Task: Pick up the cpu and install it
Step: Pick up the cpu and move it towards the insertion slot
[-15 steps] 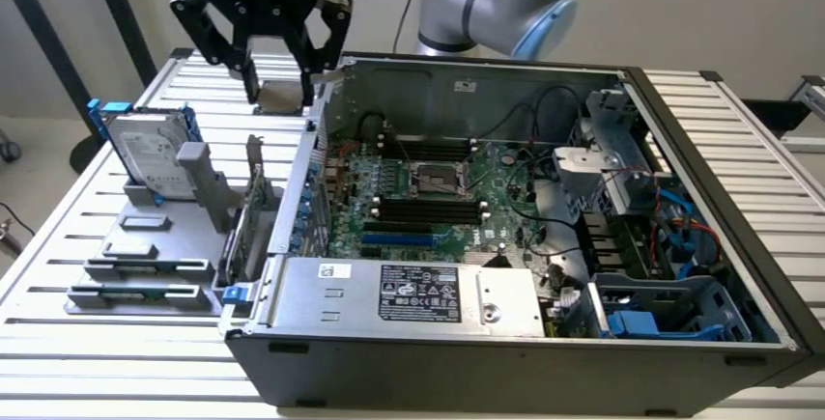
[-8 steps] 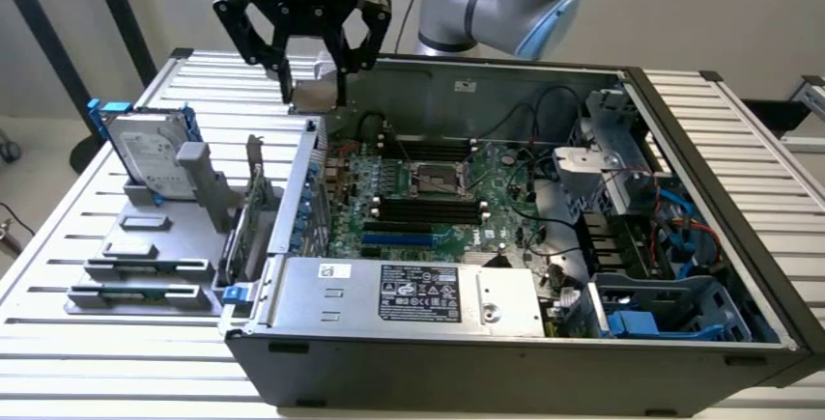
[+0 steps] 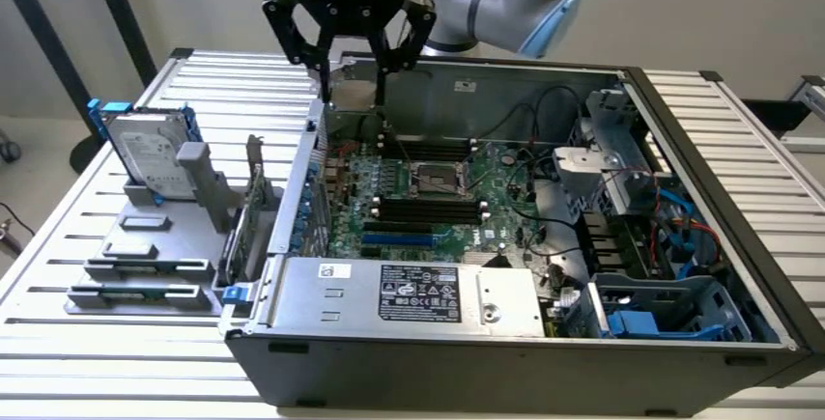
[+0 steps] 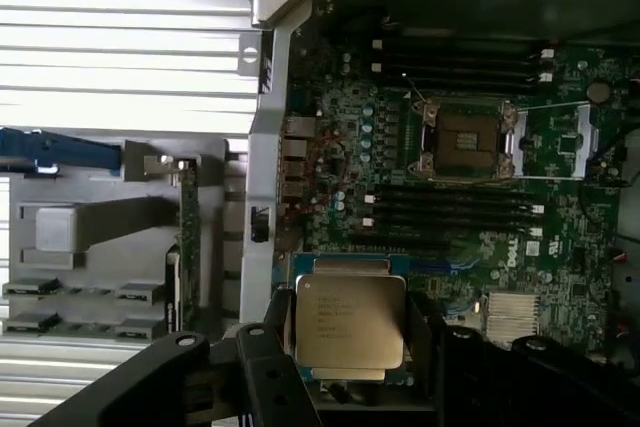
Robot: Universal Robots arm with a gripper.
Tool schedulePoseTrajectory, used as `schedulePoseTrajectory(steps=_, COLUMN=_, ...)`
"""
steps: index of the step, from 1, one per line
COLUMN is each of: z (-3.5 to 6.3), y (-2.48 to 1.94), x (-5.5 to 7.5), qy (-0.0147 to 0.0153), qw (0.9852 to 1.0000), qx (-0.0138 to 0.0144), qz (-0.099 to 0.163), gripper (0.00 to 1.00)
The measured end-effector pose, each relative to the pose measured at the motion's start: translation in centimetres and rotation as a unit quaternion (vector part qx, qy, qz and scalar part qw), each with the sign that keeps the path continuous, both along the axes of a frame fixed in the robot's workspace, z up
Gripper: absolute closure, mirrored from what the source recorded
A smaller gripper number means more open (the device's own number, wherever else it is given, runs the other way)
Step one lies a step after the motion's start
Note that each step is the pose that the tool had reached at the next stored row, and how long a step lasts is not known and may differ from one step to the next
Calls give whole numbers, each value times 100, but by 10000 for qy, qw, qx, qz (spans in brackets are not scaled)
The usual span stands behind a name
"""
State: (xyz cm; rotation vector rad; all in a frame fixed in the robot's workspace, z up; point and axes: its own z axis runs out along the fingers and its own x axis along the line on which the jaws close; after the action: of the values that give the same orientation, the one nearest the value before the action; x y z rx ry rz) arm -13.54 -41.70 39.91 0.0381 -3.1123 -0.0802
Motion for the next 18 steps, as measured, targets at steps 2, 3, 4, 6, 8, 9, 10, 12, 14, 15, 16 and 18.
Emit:
schedulePoseTrajectory(steps=2, z=-18, y=24, x=90, qy=4, qw=10000, qx=0, qz=0, gripper=45)
schedulePoseTrajectory(steps=3, z=-30, y=39, x=139, qy=7, qw=10000, qx=0, qz=0, gripper=45)
schedulePoseTrajectory(steps=4, z=-43, y=54, x=184, qy=9, qw=10000, qx=0, qz=0, gripper=45)
schedulePoseTrajectory(steps=6, z=-71, y=90, x=274, qy=13, qw=10000, qx=0, qz=0, gripper=45)
schedulePoseTrajectory(steps=8, z=-106, y=140, x=356, qy=14, qw=10000, qx=0, qz=0, gripper=45)
schedulePoseTrajectory(steps=9, z=-124, y=170, x=390, qy=14, qw=10000, qx=0, qz=0, gripper=45)
schedulePoseTrajectory(steps=10, z=-142, y=200, x=423, qy=14, qw=10000, qx=0, qz=0, gripper=45)
schedulePoseTrajectory(steps=12, z=-178, y=264, x=486, qy=14, qw=10000, qx=0, qz=0, gripper=45)
schedulePoseTrajectory(steps=14, z=-214, y=330, x=546, qy=14, qw=10000, qx=0, qz=0, gripper=45)
schedulePoseTrajectory(steps=15, z=-233, y=365, x=577, qy=14, qw=10000, qx=0, qz=0, gripper=45)
schedulePoseTrajectory(steps=16, z=-251, y=398, x=606, qy=14, qw=10000, qx=0, qz=0, gripper=45)
schedulePoseTrajectory(steps=18, z=-287, y=462, x=664, qy=14, qw=10000, qx=0, qz=0, gripper=45)
